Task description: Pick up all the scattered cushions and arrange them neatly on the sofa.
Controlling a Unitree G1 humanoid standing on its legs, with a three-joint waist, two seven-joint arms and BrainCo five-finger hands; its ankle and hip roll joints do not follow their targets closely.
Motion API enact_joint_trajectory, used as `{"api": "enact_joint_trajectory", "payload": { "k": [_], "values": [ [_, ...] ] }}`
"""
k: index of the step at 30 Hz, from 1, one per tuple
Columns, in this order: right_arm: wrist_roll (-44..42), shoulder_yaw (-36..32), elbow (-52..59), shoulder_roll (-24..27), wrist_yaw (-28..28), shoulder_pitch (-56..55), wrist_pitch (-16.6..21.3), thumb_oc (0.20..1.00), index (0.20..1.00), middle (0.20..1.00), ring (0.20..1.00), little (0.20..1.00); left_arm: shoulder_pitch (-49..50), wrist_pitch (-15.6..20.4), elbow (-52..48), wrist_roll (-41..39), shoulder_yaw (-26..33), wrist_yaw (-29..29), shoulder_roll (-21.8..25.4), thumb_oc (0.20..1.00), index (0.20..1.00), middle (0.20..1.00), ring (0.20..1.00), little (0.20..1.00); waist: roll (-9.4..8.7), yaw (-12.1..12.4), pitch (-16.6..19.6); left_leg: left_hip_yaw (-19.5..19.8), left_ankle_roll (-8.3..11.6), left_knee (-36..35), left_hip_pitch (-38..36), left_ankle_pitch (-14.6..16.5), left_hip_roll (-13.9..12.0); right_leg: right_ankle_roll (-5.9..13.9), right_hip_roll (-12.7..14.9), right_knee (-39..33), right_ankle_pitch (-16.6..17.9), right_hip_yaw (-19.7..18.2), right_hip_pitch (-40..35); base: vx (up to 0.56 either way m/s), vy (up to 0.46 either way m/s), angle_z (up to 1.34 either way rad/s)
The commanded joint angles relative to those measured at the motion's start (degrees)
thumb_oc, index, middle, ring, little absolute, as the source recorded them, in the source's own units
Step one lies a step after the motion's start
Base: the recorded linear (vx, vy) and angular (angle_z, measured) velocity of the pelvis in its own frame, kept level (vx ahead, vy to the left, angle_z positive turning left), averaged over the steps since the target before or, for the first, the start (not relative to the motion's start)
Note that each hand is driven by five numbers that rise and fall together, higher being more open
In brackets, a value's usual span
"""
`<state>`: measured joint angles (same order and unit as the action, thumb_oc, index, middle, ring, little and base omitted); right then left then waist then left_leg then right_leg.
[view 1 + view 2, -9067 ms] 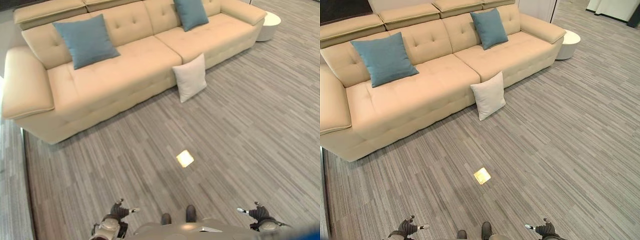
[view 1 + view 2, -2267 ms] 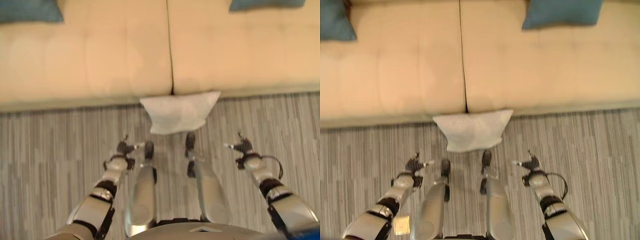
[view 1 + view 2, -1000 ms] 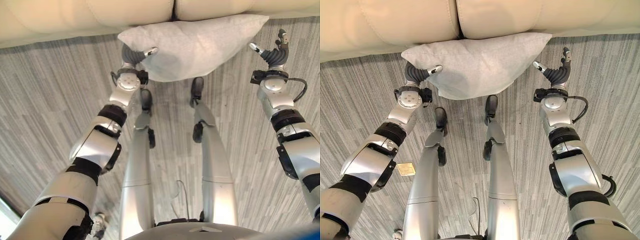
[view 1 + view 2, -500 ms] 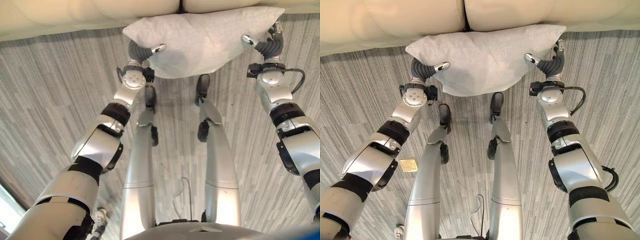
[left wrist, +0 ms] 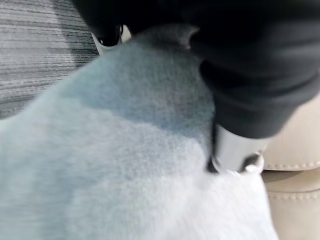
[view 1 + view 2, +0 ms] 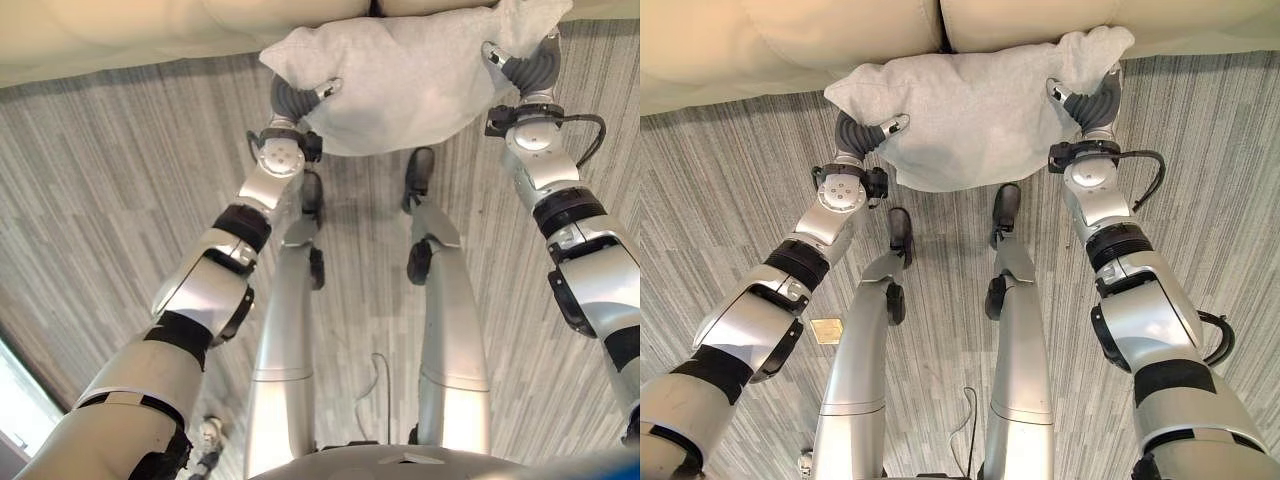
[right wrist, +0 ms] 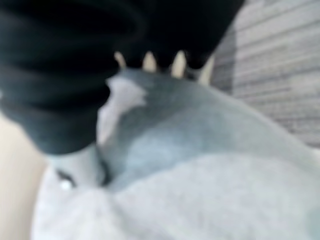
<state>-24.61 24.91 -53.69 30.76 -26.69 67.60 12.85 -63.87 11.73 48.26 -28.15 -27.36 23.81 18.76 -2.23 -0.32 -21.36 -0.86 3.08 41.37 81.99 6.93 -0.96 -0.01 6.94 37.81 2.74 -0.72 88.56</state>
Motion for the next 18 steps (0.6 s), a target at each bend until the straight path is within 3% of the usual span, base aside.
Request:
{"api": "enact_joint_trajectory", "payload": {
  "k": [1, 7, 11, 12, 13, 14, 18],
  "values": [
    [2.2, 3.93, 5.56, -4.55, 1.18, 0.45, 3.84, 0.2, 0.2, 0.2, 0.2, 0.2, 2.81, 5.25, -2.4, -1.38, 0.97, -0.01, -3.23, 0.2, 0.2, 0.2, 0.2, 0.2, 2.5, -0.85, 6.12, 2.06, -0.8, -3.71, -0.39, -0.76, 0.72, 4.72, -1.13, 6.39, -9.77, 0.09, -3.44, 0.0, 0.0, 0.0],
    [5.74, 0.6, 12.03, -4.12, 1.03, -5.25, 4.21, 0.2, 0.2, 0.2, 0.2, 0.2, 6.94, 5.94, -7.28, -0.47, 2.96, -0.72, -2.28, 0.2, 0.2, 0.2, 0.2, 0.2, 1.96, -1.47, 7.98, 2.46, -0.7, -7.75, -4.9, -1.09, 0.64, 4.58, -1.8, 2.39, -9.72, 0.64, -8.47, 0.0, 0.0, 0.0],
    [9.92, -2.91, 18.58, -3.43, 1.72, -13.45, 3.67, 0.2, 0.2, 0.2, 0.2, 0.2, 13.69, 6.36, -14.34, 0.83, 4.94, -2.3, -1.63, 0.2, 0.2, 0.2, 0.2, 0.2, 1.58, -2.3, 8.63, 3.13, -0.27, -11.58, -12.11, -1.21, 0.39, 4.52, -2.06, -1.11, -9.49, 1.54, -15.59, -0.02, -0.002, 0.0],
    [10.7, -3.92, 20.72, -3.36, 1.91, -15.57, 3.69, 0.2, 0.2, 0.2, 0.2, 0.2, 15.48, 6.48, -16.27, 1.03, 5.55, -2.79, -1.28, 0.2, 0.2, 0.2, 0.2, 0.2, 1.37, -2.42, 8.48, 3.15, -0.24, -13.42, -13.86, -3.34, 0.44, 4.24, -1.98, -3.15, -7.4, 1.84, -17.28, 0.0, 0.0, 0.0],
    [11.29, -4.54, 21.98, -3.44, 2.1, -17.15, 3.7, 0.2, 0.2, 0.2, 0.2, 0.2, 17.01, 6.57, -17.58, 1.25, 5.53, -2.97, -1.26, 0.2, 0.2, 0.2, 0.2, 0.2, 1.27, -2.53, 8.82, 3.44, 0.06, -14.23, -16.53, -1.52, 0.24, 4.51, -1.89, -3.83, -8.92, 1.88, -19.7, -0.08, -0.005, -0.01],
    [11.38, -4.68, 22.26, -3.46, 2.07, -17.43, 3.61, 0.2, 0.2, 0.2, 0.2, 0.2, 17.22, 6.51, -17.81, 1.32, 5.45, -2.93, -1.22, 0.2, 0.2, 0.2, 0.2, 0.2, 1.15, -2.52, 8.31, 3.31, -0.09, -14.7, -16.3, -3.44, 0.34, 4.24, -1.74, -4.62, -7.09, 2.06, -19.65, 0.0, 0.0, 0.0],
    [13.32, -7.69, 28.53, -3.42, 2.7, -23.8, 3.75, 0.2, 0.2, 0.2, 0.2, 0.2, 23.44, 6.59, -23.27, 2.75, 6.88, -4.07, -0.66, 0.2, 0.2, 0.2, 0.2, 0.2, 0.93, -2.65, 8.54, 3.71, 0.68, -19.35, -24.42, -4.11, 0.21, 4.5, -1.29, -8.87, -6.28, 2.89, -27.17, -0.02, -0.01, 0.01]
  ]
}}
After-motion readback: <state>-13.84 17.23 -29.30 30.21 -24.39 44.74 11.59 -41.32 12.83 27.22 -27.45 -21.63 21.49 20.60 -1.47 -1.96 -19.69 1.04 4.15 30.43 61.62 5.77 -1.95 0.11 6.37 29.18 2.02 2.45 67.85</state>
